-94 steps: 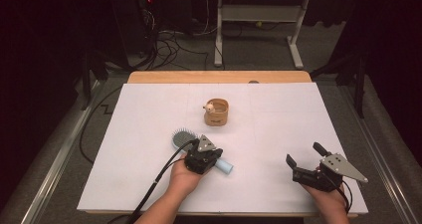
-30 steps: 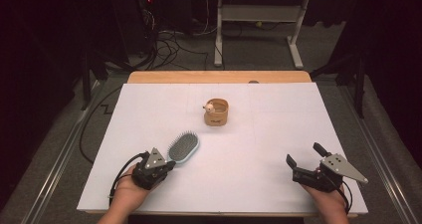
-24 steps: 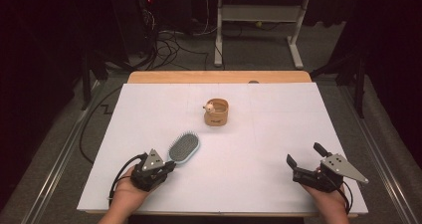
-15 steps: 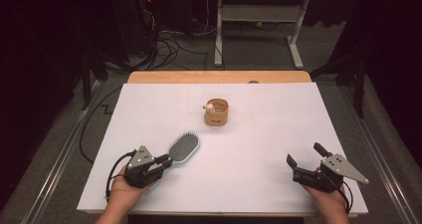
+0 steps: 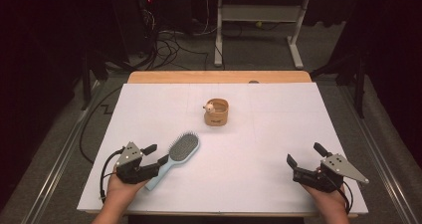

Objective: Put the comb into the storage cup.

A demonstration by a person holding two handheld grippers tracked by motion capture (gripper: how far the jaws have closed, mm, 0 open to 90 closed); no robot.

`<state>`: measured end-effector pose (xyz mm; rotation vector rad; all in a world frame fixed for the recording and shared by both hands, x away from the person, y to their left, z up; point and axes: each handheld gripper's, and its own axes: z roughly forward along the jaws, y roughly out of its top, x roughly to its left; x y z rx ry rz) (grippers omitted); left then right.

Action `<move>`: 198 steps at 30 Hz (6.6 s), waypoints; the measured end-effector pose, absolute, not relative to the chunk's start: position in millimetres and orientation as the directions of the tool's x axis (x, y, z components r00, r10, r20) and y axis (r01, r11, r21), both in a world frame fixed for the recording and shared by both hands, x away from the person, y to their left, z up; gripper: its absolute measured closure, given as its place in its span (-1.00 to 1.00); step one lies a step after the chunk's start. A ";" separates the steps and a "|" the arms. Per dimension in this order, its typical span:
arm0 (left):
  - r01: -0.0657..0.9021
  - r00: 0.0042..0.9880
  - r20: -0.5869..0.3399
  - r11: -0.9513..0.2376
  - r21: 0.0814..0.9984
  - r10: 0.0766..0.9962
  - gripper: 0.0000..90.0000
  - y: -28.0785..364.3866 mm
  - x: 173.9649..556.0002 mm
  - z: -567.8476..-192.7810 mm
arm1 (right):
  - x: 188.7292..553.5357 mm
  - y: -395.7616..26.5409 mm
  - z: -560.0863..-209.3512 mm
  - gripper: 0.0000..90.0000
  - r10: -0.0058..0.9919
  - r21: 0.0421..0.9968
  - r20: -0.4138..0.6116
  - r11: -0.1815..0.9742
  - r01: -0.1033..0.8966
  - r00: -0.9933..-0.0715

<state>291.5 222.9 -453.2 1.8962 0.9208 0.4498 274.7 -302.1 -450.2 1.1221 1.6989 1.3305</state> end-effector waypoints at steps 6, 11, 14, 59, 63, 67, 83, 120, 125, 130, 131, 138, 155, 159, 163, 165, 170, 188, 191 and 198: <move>0.386 0.644 -0.055 -0.262 0.885 0.763 -0.28 225.0 292.8 -454.4 | 274.9 -302.0 -450.5 -0.94 0.923 0.972 -0.009 0.098 0.213 -0.385; 0.380 0.635 -0.065 -0.239 0.894 0.770 -0.43 227.1 292.5 -454.0 | 274.8 -301.9 -450.4 -0.94 0.923 0.973 -0.009 0.097 0.211 -0.386; 0.374 0.623 -0.064 -0.225 0.900 0.780 -0.52 227.7 292.4 -453.7 | 274.9 -302.0 -450.7 -0.94 0.923 0.972 -0.007 0.097 0.214 -0.386; 0.372 0.620 -0.074 -0.210 0.904 0.781 -0.99 225.3 295.6 -449.2 | 267.7 -292.1 -449.5 -0.98 0.909 0.970 -0.078 0.164 0.179 -0.410; 0.383 0.619 -0.045 -0.252 0.889 0.784 -0.97 221.5 295.4 -449.6 | 268.5 -293.7 -450.6 -0.98 0.908 0.970 -0.076 0.163 0.182 -0.412; 0.413 0.621 -0.029 -0.295 0.862 0.783 -0.95 218.2 296.3 -451.4 | 268.9 -293.5 -450.7 -0.98 0.907 0.969 -0.077 0.165 0.182 -0.413; 0.477 0.651 0.004 -0.413 0.776 0.759 -0.91 206.0 304.4 -452.7 | 268.0 -295.0 -449.9 -0.98 0.913 0.970 -0.074 0.159 0.182 -0.402; 0.606 0.665 -0.030 -0.516 0.606 0.746 -0.91 160.1 353.0 -447.4 | 266.4 -298.3 -447.8 -0.98 0.917 0.975 -0.063 0.141 0.172 -0.393; 0.627 0.660 -0.046 -0.516 0.583 0.750 -0.91 155.0 361.3 -448.4 | 267.2 -298.1 -448.4 -0.98 0.916 0.974 -0.065 0.144 0.174 -0.396; 0.631 0.670 -0.040 -0.541 0.555 0.741 -0.90 144.4 366.8 -449.2 | 266.7 -298.3 -448.1 -0.98 0.916 0.974 -0.064 0.142 0.173 -0.396; 0.633 0.671 -0.038 -0.545 0.549 0.741 -0.88 143.3 368.1 -450.0 | 266.7 -298.8 -448.1 -0.98 0.917 0.975 -0.062 0.140 0.174 -0.394; 0.661 0.659 -0.036 -0.555 0.505 0.751 -0.86 140.5 375.3 -454.9 | 266.5 -298.8 -447.9 -0.98 0.916 0.975 -0.062 0.141 0.173 -0.396; 0.676 0.661 -0.053 -0.564 0.475 0.748 -0.85 138.0 379.7 -459.3 | 266.7 -298.1 -448.3 -0.98 0.915 0.975 -0.065 0.143 0.172 -0.398; 0.682 0.656 -0.049 -0.562 0.468 0.753 -0.86 136.6 379.9 -459.3 | 266.7 -298.5 -448.3 -0.98 0.915 0.975 -0.063 0.142 0.172 -0.398; 0.682 0.655 -0.048 -0.562 0.469 0.754 -0.86 136.2 379.9 -459.7 | 267.0 -298.8 -448.7 -0.98 0.915 0.975 -0.059 0.139 0.173 -0.399; 0.678 0.659 -0.047 -0.567 0.468 0.750 -0.85 136.8 380.1 -459.4 | 266.9 -298.4 -448.8 -0.98 0.915 0.975 -0.057 0.137 0.175 -0.399; 0.676 0.664 -0.051 -0.570 0.467 0.746 -0.81 137.5 380.8 -459.1 | 266.7 -297.9 -448.7 -0.98 0.915 0.975 -0.058 0.138 0.174 -0.398; 0.688 0.655 -0.045 -0.571 0.447 0.754 -0.61 135.6 382.6 -455.3 | 266.2 -297.5 -448.3 -0.98 0.915 0.975 -0.063 0.142 0.172 -0.400; 0.692 0.651 -0.044 -0.568 0.446 0.758 -0.60 135.2 382.6 -455.2 | 266.3 -297.6 -448.3 -0.98 0.914 0.975 -0.063 0.142 0.171 -0.400; 0.691 0.648 -0.040 -0.566 0.450 0.760 -0.57 135.0 381.9 -454.9 | 266.3 -297.8 -448.3 -0.98 0.914 0.975 -0.063 0.142 0.171 -0.400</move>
